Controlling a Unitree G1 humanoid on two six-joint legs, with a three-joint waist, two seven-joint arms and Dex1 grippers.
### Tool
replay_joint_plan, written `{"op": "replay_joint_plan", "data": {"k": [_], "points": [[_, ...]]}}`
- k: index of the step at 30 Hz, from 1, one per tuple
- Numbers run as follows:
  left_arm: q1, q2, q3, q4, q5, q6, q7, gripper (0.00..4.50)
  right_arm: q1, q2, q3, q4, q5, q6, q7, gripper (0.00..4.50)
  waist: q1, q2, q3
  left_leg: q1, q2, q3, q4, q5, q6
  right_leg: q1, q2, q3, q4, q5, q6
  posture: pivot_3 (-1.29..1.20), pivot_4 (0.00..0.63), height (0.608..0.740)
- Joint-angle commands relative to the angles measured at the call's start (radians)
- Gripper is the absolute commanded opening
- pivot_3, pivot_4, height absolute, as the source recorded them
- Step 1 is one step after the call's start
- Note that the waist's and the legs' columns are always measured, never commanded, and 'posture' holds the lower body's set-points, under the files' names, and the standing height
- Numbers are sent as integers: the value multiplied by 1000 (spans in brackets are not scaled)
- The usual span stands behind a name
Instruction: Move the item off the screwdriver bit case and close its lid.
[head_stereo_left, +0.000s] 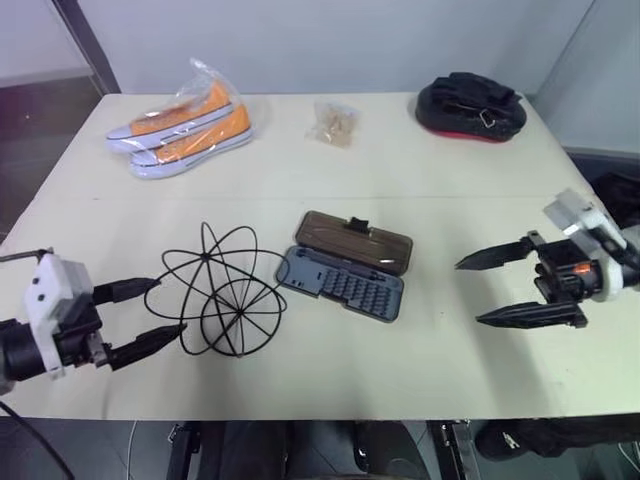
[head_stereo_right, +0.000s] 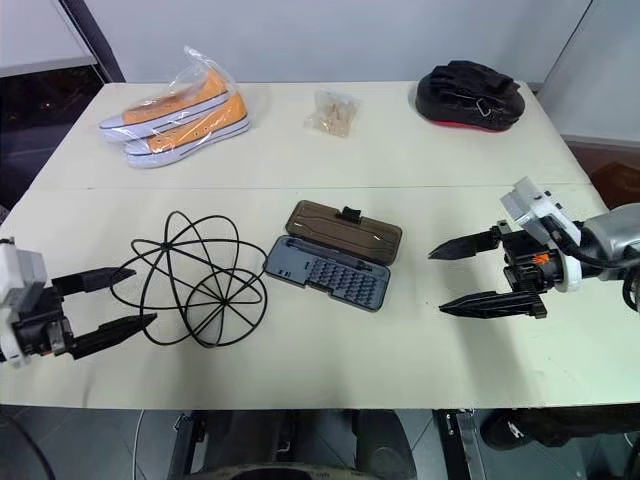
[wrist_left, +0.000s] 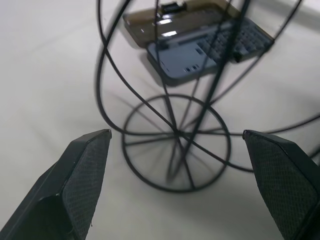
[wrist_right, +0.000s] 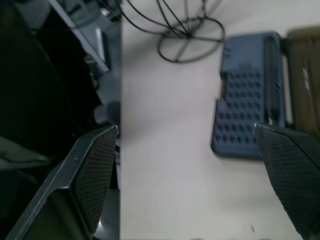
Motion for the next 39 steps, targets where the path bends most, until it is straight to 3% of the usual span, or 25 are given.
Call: {"op": "replay_joint_plan", "data": {"k": [1,8,14,20,26,36,39], "points": [[-16,-6,-39,-2,24,-44,2,3556,-53,-1,-50,-34,95,70,-16,4500,-1,0,0,0,0,0,0,0,0,0,0,0,0,0,0,0,150,740],[-19,-6,-65,17,32,-67,-14,25,-79,18,-63,-60,125,95,-70,4500,-1,0,0,0,1,0,0,0,0,0,0,0,0,0,0,0,150,740],[-19,-15,-40,65,63,-66,40,25,-97,69,-51,-41,62,29,-166,4500,-2,0,0,0,0,1,0,0,0,-1,0,0,0,0,0,0,150,740],[-110,-86,68,210,74,-69,219,25,-94,92,-50,-19,36,9,-200,4500,0,0,-1,1,1,0,1,0,0,0,1,0,3,0,0,0,150,740],[-209,-112,78,390,217,-166,401,25,-85,123,-40,-3,9,-20,-228,4500,-1,-1,-1,1,0,0,1,0,0,-1,0,0,4,0,0,0,150,740],[-206,-84,66,466,272,-193,396,25,-99,160,-15,23,-33,-63,-257,4500,-4,-1,-1,0,0,1,1,0,0,-2,-2,1,4,0,1,0,150,740],[-191,-87,68,478,276,-184,402,932,-104,167,-12,31,-35,-65,-260,4500,-4,-1,-1,0,0,1,0,0,0,-3,-2,2,5,0,1,0,150,740]]}}
